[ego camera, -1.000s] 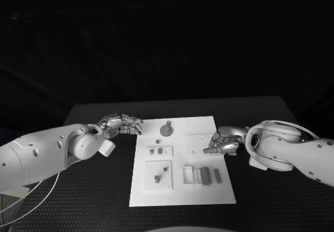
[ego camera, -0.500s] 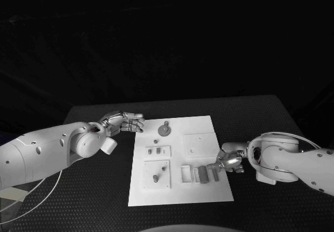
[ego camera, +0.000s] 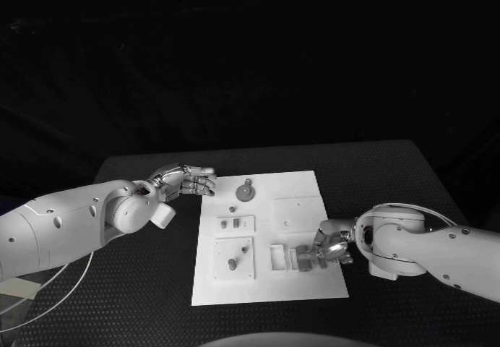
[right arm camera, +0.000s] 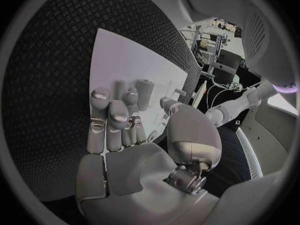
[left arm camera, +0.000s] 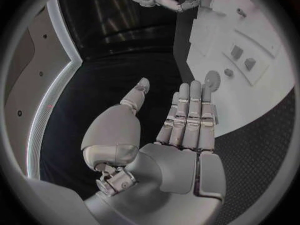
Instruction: Assemble the parts on the task board
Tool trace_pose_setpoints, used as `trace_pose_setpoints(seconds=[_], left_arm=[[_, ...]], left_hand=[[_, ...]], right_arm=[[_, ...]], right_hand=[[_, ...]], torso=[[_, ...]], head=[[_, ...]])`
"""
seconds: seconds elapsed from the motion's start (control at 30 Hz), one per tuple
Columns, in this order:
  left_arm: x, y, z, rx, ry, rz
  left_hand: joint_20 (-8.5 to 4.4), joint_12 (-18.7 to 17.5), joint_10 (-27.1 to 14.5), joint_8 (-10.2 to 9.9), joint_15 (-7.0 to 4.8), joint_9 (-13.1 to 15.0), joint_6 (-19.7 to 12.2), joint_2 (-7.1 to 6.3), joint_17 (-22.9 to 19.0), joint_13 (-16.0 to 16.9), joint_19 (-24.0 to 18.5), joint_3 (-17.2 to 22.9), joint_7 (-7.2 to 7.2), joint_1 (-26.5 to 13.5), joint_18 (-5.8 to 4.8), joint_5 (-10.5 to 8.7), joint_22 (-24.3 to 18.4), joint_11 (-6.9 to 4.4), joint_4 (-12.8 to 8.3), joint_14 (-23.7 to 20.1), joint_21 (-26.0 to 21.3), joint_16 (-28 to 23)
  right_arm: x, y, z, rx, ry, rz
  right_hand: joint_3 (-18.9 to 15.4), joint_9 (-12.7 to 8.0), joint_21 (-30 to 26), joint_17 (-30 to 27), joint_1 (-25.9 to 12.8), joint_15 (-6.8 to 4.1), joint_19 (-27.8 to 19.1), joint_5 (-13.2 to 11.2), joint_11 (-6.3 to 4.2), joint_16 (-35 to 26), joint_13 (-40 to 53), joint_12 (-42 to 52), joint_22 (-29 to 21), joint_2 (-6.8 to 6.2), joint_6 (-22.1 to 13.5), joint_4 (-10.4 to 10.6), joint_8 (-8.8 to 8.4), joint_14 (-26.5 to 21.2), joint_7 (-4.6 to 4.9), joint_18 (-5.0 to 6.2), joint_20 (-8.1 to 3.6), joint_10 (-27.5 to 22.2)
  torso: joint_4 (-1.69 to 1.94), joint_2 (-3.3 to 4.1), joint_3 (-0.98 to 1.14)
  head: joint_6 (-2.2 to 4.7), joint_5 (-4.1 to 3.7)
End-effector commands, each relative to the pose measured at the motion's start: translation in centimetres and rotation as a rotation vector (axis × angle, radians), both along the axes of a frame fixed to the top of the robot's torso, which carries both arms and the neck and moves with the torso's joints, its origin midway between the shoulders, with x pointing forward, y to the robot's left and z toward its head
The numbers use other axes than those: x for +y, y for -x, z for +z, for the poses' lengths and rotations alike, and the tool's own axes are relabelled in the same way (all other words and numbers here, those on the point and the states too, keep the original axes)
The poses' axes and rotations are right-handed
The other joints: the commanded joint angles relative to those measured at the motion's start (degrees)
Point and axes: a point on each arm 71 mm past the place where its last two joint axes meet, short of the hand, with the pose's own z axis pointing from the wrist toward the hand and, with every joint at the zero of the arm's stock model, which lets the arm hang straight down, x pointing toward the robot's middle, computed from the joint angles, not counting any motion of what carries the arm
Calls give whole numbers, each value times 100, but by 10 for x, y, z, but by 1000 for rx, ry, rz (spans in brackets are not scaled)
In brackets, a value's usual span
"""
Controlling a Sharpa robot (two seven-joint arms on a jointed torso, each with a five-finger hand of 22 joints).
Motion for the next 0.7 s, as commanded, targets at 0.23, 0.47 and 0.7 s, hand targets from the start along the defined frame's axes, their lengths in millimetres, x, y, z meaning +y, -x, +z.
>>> trace_pose_setpoints(seconds=[0.23, 0.47, 0.7], left_arm=[[-4, 1, 1, 2, 18, -30], [-3, 1, 1, 3, 18, -32], [-2, 1, 1, 6, 17, -32]], left_hand=[[-14, -30, -16, 30, -8, -12, -24, 18, 6, -19, 5, -53, -21, -65, -43, -1, -13, 13, -9, 42, -21, -36], [-15, -30, -15, 30, -8, -13, -24, 21, 7, -23, 5, -57, -21, -70, -43, -1, -14, 13, -8, 43, -21, -37], [-15, -29, -13, 30, -8, -14, -24, 24, 8, -27, 5, -61, -20, -75, -43, -1, -15, 13, -7, 44, -21, -38]], right_arm=[[4, -5, -1, -32, 27, 11], [9, -7, -6, -49, 44, 19], [12, -8, -12, -46, 55, 16]], right_hand=[[-169, -11, 40, 14, 192, 10, -36, 14, -13, 21, 4, 45, 108, 76, 52, 33, -56, -31, 9, 303, -19, -33], [-279, -15, 45, 20, 310, 9, -39, 16, -14, 21, 3, 72, 107, 153, 66, 30, -69, -29, 8, 303, -18, -33], [-411, -20, 56, 31, 461, 6, -38, 19, -17, 30, 5, 109, 109, 265, 87, 23, -80, -25, 5, 303, -17, -32]], torso=[[-6, 6, -7], [-4, 9, -4], [-6, 13, -6]], head=[[-15, 14], [-28, 25], [-39, 42]])
